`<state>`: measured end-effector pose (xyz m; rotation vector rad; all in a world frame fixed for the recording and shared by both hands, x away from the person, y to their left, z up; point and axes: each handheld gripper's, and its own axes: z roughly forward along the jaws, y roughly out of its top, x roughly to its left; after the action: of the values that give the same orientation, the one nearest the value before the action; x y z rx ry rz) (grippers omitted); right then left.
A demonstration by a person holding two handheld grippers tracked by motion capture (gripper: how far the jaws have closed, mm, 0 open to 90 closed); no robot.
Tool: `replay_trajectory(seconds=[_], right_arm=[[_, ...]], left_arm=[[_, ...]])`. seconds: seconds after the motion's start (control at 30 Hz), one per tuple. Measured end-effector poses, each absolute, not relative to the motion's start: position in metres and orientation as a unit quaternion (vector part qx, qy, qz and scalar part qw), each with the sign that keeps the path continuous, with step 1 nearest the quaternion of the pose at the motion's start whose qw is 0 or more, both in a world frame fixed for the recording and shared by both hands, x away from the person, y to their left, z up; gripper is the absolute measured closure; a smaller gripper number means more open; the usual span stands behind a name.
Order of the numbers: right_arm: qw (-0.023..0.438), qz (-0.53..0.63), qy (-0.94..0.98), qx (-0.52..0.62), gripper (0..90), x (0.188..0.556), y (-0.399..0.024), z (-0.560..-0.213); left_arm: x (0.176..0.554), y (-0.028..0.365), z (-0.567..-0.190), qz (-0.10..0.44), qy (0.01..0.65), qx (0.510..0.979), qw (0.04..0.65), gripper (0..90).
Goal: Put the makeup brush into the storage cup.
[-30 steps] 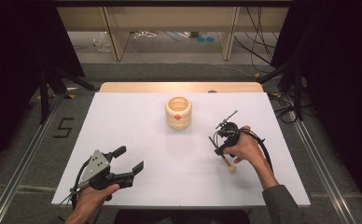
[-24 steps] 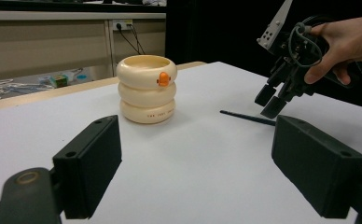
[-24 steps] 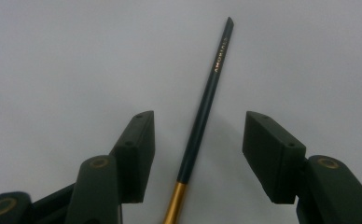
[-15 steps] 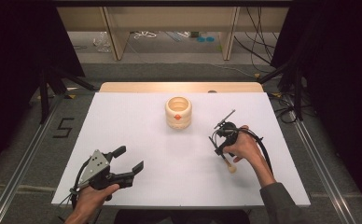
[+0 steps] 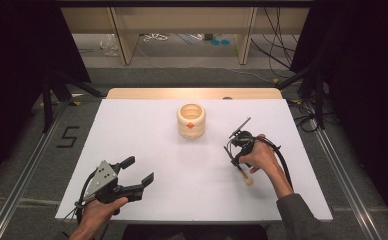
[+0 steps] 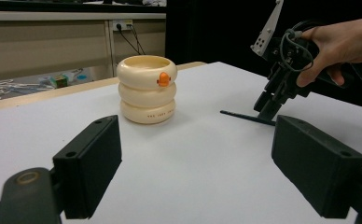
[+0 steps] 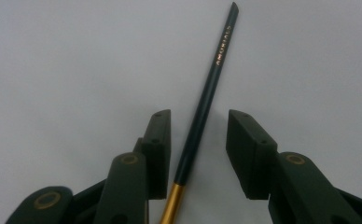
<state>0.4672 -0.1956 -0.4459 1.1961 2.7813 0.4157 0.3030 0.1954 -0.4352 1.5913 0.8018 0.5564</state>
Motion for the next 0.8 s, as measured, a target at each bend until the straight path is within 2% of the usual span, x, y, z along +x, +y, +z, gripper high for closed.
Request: replay_trajectory(seconds=[0.8], right_arm=[[0.023,0.122,0.911,0.394,71.9,0.4697,-0.1921,-0.4521]], left_arm=[[0.3030,0.1953,-0.4352,0.240,0.346,0.685,0.595,15.8]])
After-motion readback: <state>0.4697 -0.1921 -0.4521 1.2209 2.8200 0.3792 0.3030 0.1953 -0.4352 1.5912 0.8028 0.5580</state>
